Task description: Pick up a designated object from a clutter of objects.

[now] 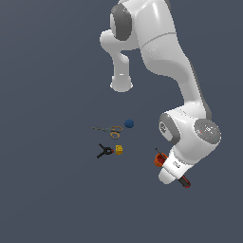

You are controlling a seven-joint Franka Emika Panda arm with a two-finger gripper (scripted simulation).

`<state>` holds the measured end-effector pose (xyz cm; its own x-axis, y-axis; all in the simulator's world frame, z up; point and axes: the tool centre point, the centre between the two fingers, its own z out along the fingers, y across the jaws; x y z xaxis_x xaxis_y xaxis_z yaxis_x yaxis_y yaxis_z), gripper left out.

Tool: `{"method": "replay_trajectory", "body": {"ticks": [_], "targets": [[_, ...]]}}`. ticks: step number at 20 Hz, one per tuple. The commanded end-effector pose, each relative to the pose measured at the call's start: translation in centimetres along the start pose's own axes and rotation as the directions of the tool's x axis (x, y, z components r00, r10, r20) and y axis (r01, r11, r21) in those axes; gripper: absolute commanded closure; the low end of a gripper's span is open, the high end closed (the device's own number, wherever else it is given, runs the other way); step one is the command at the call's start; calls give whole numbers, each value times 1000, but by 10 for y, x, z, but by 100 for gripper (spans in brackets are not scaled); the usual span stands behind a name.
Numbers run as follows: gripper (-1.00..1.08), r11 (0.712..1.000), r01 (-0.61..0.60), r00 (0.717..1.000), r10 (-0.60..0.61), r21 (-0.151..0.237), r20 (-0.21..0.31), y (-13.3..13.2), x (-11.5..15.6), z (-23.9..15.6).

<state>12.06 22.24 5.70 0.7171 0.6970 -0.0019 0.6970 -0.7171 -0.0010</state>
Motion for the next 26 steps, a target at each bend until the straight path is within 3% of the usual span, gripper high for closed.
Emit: {"method": "replay_trajectory", "body": {"ticks": [1, 3, 4, 17, 26], "targets": [[-92, 1000, 0, 1000, 0, -1, -2, 1, 1, 2], [-92, 1000, 0, 1000, 0, -1, -2, 1, 2, 1], [108, 1000, 0, 1000, 0, -1, -2, 1, 2, 1], [108, 1000, 0, 1000, 0, -1, -1, 1, 1, -1], [108, 1000, 0, 1000, 0, -1, -1, -1, -6, -39]]}}
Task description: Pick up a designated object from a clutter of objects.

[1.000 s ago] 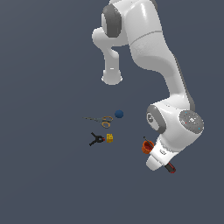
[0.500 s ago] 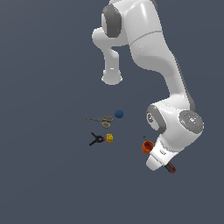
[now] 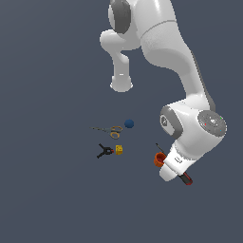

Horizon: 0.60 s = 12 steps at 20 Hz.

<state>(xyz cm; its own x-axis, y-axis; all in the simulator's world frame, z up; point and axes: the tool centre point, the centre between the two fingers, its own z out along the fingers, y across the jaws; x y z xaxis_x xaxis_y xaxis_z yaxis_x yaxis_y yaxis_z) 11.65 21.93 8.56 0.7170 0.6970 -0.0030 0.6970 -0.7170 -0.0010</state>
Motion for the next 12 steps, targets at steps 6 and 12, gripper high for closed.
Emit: {"method": "replay_trajectory", "body": {"ticks": [6, 12], "targets": [[108, 1000, 0, 1000, 0, -2, -2, -2, -11, -65], [108, 1000, 1, 1000, -1, -2, -2, -5, -24, -136]]}}
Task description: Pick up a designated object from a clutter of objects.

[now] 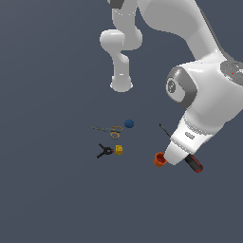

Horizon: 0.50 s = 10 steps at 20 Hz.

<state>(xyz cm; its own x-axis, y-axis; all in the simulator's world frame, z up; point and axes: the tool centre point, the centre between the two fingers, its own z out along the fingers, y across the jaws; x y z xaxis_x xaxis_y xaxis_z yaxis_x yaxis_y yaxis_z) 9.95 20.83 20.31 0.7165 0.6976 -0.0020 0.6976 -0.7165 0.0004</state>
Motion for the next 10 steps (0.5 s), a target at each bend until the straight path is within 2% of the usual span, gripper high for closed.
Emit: {"method": "replay_trajectory", "body": {"ticks": [1, 10], "targets": [[108, 1000, 0, 1000, 0, -1, -1, -1, -5, -31], [108, 1000, 1, 1000, -1, 0, -2, -4, -22, -137]]}}
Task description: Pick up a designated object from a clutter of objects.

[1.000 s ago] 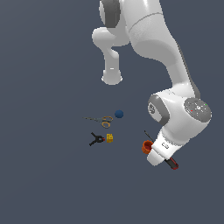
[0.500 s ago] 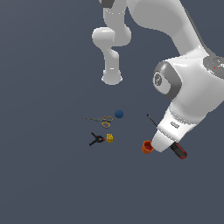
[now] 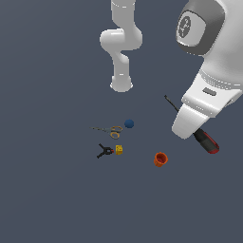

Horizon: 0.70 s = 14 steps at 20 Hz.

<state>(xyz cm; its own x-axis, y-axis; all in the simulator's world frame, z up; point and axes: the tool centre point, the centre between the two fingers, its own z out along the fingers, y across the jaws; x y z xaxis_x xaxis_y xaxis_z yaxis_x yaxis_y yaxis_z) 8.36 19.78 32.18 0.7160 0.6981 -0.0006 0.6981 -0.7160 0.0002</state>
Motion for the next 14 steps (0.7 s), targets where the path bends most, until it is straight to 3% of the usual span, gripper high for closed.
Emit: {"method": "replay_trajectory", "body": {"ticks": [1, 7, 14], "targets": [[108, 1000, 0, 1000, 0, 1, -1, -1, -5, -29], [108, 1000, 0, 1000, 0, 1, -1, -1, -12, -82], [108, 1000, -1, 1000, 1, 1, -1, 0, -15, -114]]}}
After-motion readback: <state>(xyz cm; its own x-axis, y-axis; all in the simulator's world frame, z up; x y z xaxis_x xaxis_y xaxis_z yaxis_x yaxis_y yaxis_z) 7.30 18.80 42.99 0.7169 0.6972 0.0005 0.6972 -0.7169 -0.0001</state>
